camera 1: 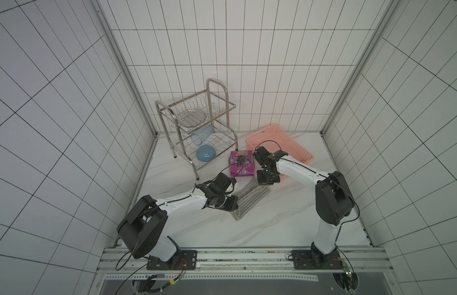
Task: Fold the square dishcloth
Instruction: Fold the cleaning item at the center of the board.
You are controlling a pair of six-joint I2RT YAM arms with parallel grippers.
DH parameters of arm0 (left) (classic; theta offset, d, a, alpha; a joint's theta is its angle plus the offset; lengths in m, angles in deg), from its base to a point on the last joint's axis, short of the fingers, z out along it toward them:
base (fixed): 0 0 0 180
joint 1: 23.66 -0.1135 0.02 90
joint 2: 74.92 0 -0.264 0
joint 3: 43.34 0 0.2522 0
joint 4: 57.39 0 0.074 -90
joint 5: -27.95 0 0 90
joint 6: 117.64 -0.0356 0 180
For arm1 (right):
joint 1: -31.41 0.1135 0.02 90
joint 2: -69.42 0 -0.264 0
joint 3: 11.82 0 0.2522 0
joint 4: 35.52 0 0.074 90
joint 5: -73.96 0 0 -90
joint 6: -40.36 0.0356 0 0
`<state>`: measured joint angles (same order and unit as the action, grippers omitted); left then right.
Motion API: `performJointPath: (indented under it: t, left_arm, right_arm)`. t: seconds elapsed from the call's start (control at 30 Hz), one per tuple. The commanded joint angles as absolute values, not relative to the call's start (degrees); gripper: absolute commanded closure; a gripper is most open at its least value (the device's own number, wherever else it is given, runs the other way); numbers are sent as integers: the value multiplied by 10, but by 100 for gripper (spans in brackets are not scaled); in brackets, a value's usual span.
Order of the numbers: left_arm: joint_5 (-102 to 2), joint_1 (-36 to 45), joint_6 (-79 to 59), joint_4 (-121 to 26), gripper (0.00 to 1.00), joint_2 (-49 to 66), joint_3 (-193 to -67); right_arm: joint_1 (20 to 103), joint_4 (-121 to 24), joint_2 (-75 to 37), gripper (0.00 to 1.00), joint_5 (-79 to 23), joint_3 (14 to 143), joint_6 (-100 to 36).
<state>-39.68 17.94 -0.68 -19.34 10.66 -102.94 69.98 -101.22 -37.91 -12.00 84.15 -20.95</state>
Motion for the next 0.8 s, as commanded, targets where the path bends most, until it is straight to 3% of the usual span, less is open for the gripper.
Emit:
performJointPath:
  t: [0.0, 0.27, 0.37, 0.63, 0.77]
  left_arm:
    - [-417, 176, 3, -210, 100, 94, -1028]
    - [-469, 165, 11, -193, 89, 91, -1037]
    - [-499, 164, 12, -181, 74, 89, -1046]
    - [-528, 164, 7, -170, 48, 76, -1050]
    - [-552, 164, 13, -171, 43, 82, -1047]
  right_arm:
    - [695, -1017, -390, 91, -109, 863, -219]
    - [695, -1015, -419, 78, -105, 895, -226]
    - [695, -1012, -421, 77, -109, 899, -228]
    - [695, -1007, -402, 71, -106, 897, -238]
    - [695, -997, -374, 69, -115, 878, -242]
